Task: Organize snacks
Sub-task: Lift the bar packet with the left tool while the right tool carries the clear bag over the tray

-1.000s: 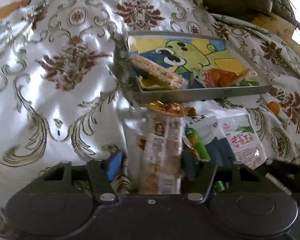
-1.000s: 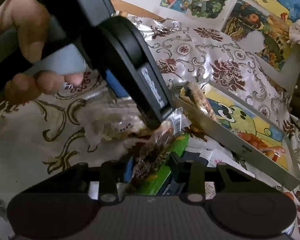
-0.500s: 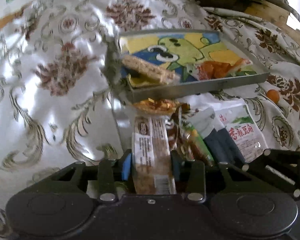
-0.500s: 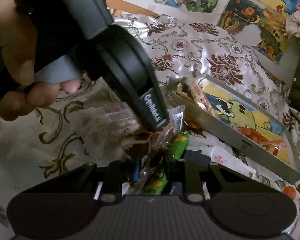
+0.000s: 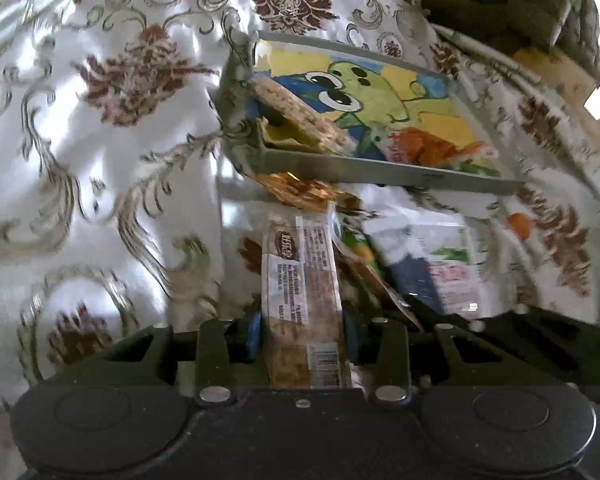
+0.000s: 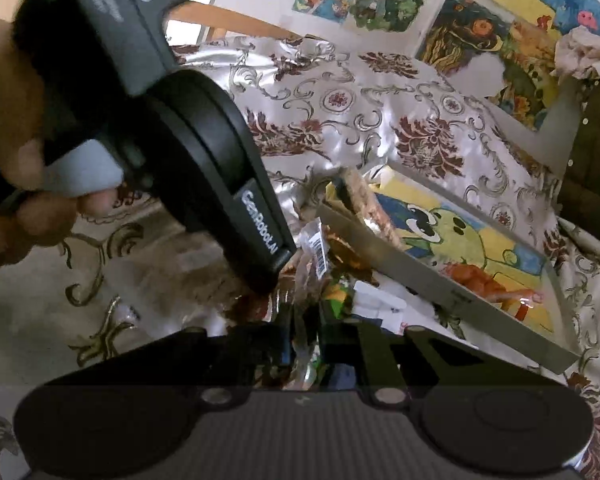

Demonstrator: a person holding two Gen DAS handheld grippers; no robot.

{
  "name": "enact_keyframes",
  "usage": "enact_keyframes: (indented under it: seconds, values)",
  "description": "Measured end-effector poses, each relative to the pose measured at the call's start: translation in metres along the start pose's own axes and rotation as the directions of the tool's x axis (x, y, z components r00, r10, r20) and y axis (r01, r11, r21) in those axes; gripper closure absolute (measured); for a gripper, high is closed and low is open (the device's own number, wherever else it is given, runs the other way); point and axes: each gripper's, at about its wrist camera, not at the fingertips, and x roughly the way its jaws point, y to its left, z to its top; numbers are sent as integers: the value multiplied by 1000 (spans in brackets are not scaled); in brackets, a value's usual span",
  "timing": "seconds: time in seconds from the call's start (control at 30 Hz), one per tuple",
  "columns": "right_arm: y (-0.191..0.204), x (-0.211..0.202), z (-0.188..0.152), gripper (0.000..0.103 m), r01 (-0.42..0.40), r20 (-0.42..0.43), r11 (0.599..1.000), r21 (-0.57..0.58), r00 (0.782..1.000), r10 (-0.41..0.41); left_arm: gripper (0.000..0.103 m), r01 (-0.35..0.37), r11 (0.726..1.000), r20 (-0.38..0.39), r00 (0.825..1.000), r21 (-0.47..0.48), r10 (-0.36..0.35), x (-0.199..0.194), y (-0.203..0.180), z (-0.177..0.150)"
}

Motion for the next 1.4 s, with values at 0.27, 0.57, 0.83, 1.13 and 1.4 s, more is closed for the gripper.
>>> enact_keyframes:
  seconds: [0.27, 0.57, 0.83, 1.13, 1.4]
  values:
    - [-1, -18, 1, 90, 53, 43, 998, -31, 998, -51, 63, -1, 997, 51, 999, -77, 5, -22, 8, -10]
    - [-23, -44, 1, 90, 112, 89, 993, 23, 990, -113, 63, 70, 995, 251, 967, -74, -49, -55, 0, -5]
    - [-55, -37, 16, 90, 198, 149, 978, 67, 967, -206, 63, 41, 999, 393, 919, -27, -27, -41, -14, 43]
    - [-119, 19, 46, 90, 220, 165, 959, 177, 954, -249, 63, 102, 993, 517, 854, -61, -56, 13, -20, 116]
    - [-163, 83, 50, 90, 160, 137, 927, 340, 966, -217, 63, 151, 977, 508, 859, -150, -55, 70, 0, 120]
